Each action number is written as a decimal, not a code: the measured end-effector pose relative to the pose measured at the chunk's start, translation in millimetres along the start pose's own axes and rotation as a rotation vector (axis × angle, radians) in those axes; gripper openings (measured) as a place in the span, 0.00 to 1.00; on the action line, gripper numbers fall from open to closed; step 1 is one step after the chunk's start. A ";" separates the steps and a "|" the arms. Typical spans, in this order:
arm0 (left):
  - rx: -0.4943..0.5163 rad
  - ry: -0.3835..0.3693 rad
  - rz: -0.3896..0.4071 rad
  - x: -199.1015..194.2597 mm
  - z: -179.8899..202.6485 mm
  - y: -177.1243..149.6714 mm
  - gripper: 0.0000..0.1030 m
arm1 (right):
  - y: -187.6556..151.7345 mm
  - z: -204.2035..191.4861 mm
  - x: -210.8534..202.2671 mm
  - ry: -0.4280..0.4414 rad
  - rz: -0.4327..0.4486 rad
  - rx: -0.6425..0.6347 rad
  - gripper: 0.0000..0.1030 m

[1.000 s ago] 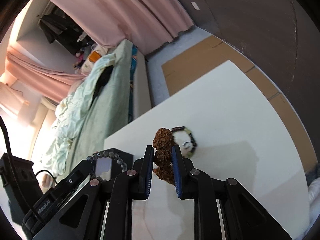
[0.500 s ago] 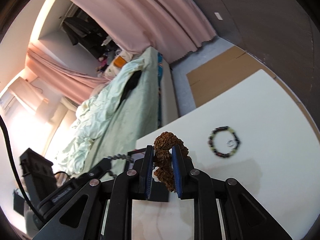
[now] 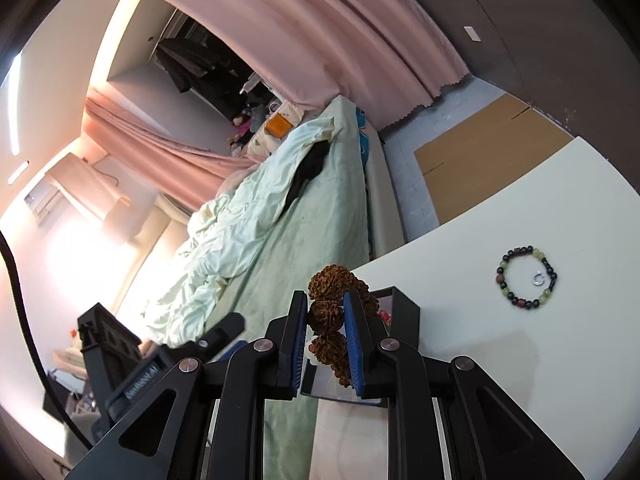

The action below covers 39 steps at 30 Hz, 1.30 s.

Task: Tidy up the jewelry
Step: 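Lower the rudraksha bracelet into the black box with the right gripper while the left lowers grey-blue beads, then move the left gripper to the dark bead bracelet and grasp it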

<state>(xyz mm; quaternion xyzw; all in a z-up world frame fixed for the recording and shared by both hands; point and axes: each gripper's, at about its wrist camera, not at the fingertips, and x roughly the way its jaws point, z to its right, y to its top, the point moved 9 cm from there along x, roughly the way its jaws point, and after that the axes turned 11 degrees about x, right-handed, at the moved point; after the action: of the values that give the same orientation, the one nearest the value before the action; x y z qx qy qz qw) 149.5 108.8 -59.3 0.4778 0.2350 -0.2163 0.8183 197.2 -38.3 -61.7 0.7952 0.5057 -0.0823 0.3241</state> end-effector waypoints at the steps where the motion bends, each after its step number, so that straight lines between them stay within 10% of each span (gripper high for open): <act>1: -0.013 0.003 0.007 -3.2 -4.8 1.9 0.68 | -1.6 -0.8 1.5 -0.006 -0.003 -0.007 0.19; 8: -0.051 0.002 0.020 -11.0 -18.5 7.7 0.68 | -38.5 -8.7 45.2 -0.029 -0.186 -0.050 0.36; 39: 0.165 -0.069 -0.085 38.1 86.9 -23.8 0.68 | 36.1 109.4 -63.0 -0.245 -0.007 0.131 0.53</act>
<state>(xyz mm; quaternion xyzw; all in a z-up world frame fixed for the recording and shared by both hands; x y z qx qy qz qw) 181.5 16.3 -60.4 0.5255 0.2083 -0.2858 0.7738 219.8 -161.1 -102.1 0.7969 0.4586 -0.2127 0.3308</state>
